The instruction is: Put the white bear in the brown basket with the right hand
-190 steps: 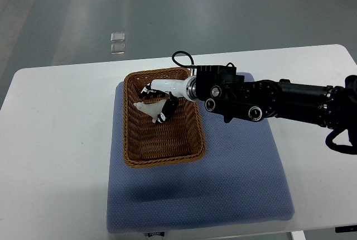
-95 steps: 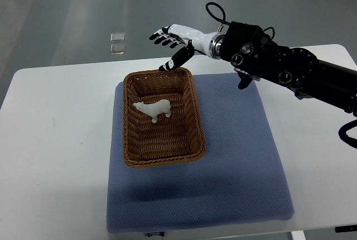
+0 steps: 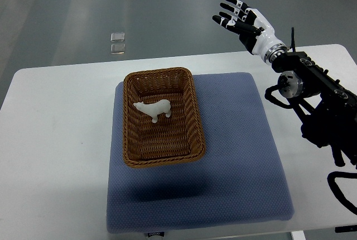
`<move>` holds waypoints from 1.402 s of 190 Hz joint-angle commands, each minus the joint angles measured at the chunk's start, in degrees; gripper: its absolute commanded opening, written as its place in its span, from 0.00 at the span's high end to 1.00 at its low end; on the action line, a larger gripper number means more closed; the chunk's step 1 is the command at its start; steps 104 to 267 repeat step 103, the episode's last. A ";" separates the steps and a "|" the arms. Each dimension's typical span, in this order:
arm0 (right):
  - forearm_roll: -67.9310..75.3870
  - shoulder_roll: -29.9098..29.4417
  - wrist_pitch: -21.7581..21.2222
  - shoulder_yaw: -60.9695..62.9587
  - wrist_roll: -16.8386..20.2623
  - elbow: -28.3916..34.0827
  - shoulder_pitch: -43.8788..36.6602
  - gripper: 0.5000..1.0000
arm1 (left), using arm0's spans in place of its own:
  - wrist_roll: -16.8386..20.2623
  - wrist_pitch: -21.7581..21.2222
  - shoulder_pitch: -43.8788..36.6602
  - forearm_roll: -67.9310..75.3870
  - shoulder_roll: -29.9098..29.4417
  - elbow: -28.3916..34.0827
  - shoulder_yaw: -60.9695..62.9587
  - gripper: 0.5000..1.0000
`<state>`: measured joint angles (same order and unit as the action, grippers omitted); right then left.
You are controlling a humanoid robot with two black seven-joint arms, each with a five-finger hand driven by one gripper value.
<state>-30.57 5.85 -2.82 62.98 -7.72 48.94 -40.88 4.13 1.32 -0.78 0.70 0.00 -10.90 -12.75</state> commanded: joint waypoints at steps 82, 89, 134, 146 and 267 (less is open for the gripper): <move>15.54 -1.89 -6.15 0.83 -6.08 -0.16 5.72 0.15 | 0.00 0.00 -0.01 0.00 0.00 0.00 -0.09 0.00; 15.46 -1.89 -6.06 0.83 -6.08 -0.16 5.64 0.15 | 0.00 0.00 -0.01 0.00 0.00 0.00 0.00 0.00; 15.46 -1.89 -6.06 0.83 -6.25 -0.16 5.64 0.15 | 0.00 0.00 -0.01 0.00 0.00 0.00 0.00 0.00; 15.46 -1.89 -6.06 0.83 -6.25 -0.16 5.64 0.15 | 0.00 0.00 -0.01 0.00 0.00 0.00 0.00 0.00; 15.46 -1.89 -6.06 0.83 -6.25 -0.16 5.64 0.15 | 0.00 0.00 -0.01 0.00 0.00 0.00 0.00 0.00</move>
